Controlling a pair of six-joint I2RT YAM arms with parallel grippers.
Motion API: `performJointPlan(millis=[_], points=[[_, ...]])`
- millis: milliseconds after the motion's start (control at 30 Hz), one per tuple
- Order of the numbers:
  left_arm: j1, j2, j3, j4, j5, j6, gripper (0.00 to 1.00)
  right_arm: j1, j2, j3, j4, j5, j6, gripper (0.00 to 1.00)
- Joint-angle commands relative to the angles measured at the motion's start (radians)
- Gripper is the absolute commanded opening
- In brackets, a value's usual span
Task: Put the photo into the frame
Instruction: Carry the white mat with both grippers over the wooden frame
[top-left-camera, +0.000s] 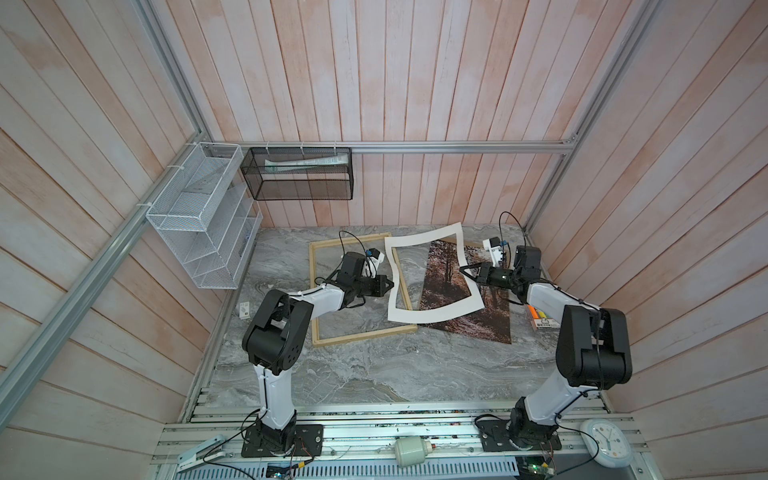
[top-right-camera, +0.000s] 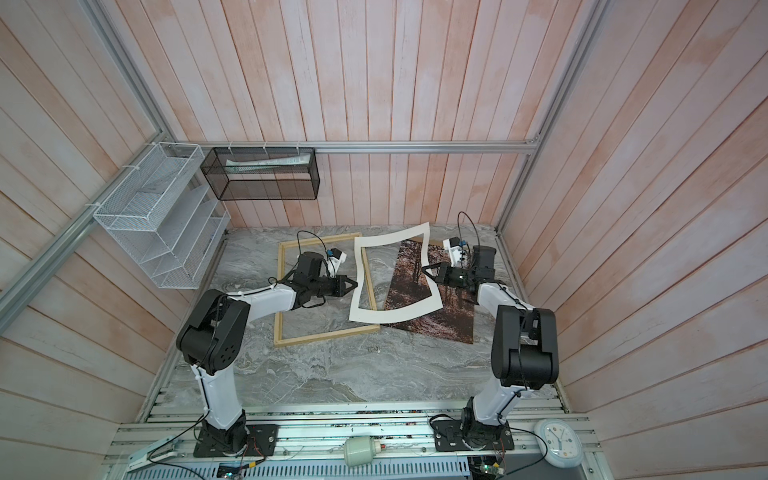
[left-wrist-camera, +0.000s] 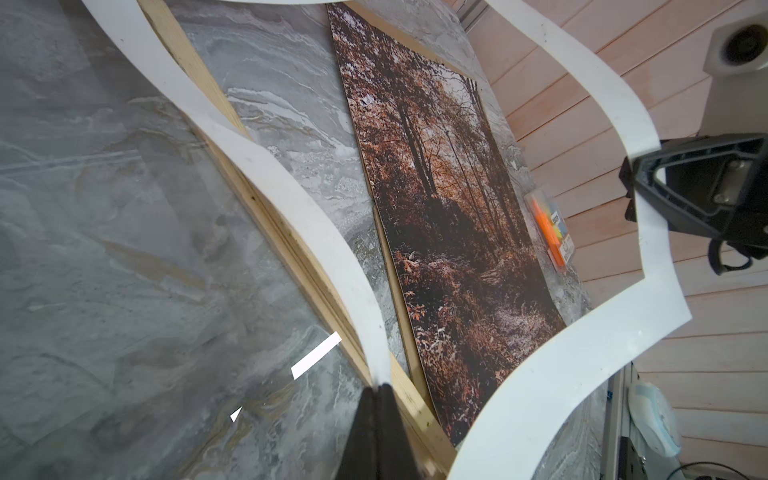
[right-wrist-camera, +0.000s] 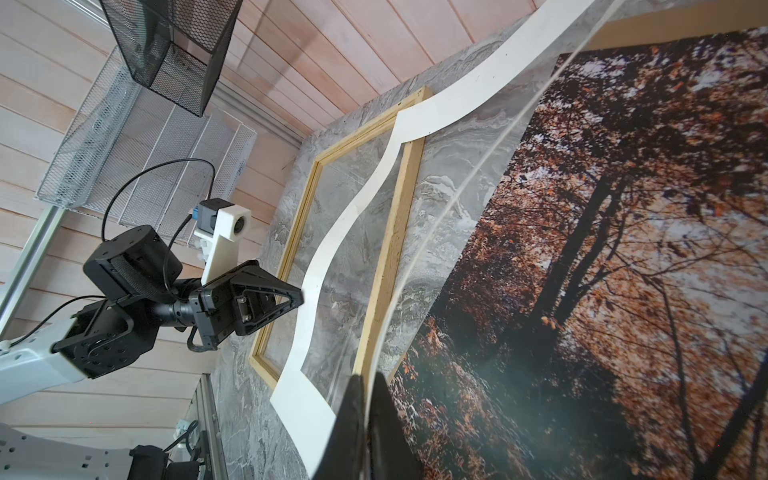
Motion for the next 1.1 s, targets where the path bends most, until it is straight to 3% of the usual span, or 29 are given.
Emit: performJointPlan(millis=[0, 600, 667, 833, 1067], points=[[0.021, -0.062, -0.050, 0.003, -0.048, 0.008, 0.00, 0.035, -0.005, -0.005, 0.031, -0.018, 0.007, 0.08], [0.219, -0.274, -0.297, -0.081, -0.098, 0.025, 0.00, 0.217, 0.223, 0.154, 0.105, -0.004, 0.078, 0.08], [0.226, -0.292, -0.316, -0.098, -0.114, 0.021, 0.09, 0.234, 0.253, 0.182, 0.090, -0.004, 0.075, 0.08], [0.255, -0.348, -0.365, -0.123, -0.176, 0.003, 0.44, 0.268, 0.313, 0.241, 0.054, -0.006, 0.059, 0.08], [0.358, -0.405, -0.318, -0.224, -0.374, -0.107, 0.50, 0.300, 0.355, 0.267, 0.064, 0.005, 0.081, 0.08]])
